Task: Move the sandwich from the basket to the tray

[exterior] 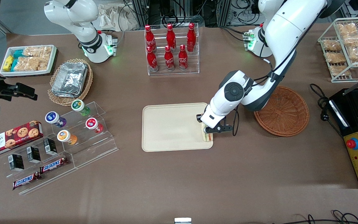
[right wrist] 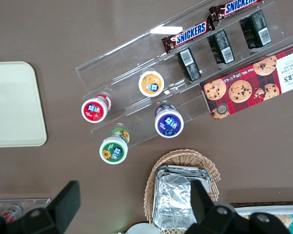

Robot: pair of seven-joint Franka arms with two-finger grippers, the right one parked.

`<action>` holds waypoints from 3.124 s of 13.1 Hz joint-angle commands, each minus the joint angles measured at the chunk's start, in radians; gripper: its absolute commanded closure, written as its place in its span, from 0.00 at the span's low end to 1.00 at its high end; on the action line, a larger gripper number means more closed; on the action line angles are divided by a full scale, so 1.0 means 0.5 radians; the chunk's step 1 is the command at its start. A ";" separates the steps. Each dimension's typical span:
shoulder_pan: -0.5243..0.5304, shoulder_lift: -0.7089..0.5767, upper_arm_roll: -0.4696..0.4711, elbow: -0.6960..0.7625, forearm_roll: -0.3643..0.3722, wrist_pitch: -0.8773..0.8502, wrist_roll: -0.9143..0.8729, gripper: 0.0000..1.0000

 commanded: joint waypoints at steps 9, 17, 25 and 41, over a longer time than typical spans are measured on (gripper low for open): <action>-0.077 0.114 0.006 0.052 0.352 0.100 -0.383 0.00; -0.053 -0.116 -0.006 0.401 0.309 -0.717 -0.451 0.00; -0.049 -0.413 0.217 0.835 -0.089 -1.277 -0.252 0.00; 0.156 -1.049 1.221 0.478 -0.308 -1.501 1.921 0.00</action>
